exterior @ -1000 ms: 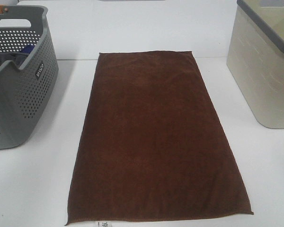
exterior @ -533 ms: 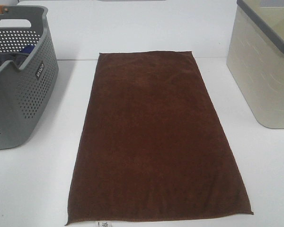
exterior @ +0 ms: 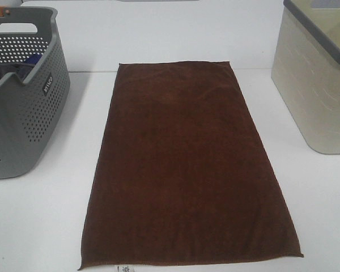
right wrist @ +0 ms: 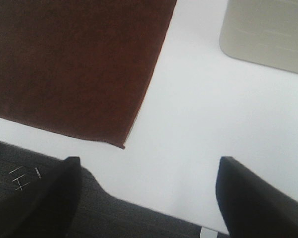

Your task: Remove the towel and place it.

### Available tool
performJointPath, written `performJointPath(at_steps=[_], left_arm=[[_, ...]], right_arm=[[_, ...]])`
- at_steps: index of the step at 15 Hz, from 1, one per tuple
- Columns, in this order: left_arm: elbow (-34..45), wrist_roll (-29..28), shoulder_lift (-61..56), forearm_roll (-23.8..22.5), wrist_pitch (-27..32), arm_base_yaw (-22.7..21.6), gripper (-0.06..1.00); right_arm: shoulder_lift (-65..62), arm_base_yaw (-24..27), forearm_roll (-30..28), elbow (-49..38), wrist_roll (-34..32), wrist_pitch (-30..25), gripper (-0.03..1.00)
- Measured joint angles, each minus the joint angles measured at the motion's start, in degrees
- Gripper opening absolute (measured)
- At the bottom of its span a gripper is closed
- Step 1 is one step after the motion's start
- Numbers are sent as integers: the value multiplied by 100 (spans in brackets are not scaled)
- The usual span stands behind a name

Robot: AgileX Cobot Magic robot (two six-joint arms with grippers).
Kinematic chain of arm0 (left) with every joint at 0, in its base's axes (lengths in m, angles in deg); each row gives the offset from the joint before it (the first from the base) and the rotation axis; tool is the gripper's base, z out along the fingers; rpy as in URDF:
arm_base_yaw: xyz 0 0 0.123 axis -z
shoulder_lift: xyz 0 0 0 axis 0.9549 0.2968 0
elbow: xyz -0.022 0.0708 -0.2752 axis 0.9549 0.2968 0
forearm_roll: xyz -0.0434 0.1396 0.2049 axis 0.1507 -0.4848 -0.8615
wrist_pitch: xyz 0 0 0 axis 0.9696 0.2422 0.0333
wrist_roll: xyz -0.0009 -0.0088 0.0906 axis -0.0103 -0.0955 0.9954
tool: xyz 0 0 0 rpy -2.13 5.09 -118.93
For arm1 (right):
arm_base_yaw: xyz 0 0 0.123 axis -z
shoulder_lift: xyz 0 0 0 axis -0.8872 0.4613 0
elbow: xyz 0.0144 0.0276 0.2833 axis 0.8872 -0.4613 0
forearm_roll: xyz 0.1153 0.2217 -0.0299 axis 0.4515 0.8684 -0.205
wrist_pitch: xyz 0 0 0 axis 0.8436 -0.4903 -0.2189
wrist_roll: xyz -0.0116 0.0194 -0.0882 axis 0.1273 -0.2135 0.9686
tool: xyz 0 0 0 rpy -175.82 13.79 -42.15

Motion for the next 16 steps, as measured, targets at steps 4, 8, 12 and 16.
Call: performJointPath(at_steps=[4,8,12,16], left_arm=[[195,636,-11,527,-367,0,74],[195,728,-11,584,-384,0,74],[195,728,-11,584,-384,0,74],[195,728,-11,584,-384,0,74]], right_arm=[[0,0,361,-52,138,92,71],[0,0,378,-52,206,97,71],[0,0,378,-52,292,97,71],[0,0,378,-52,292,97,71]])
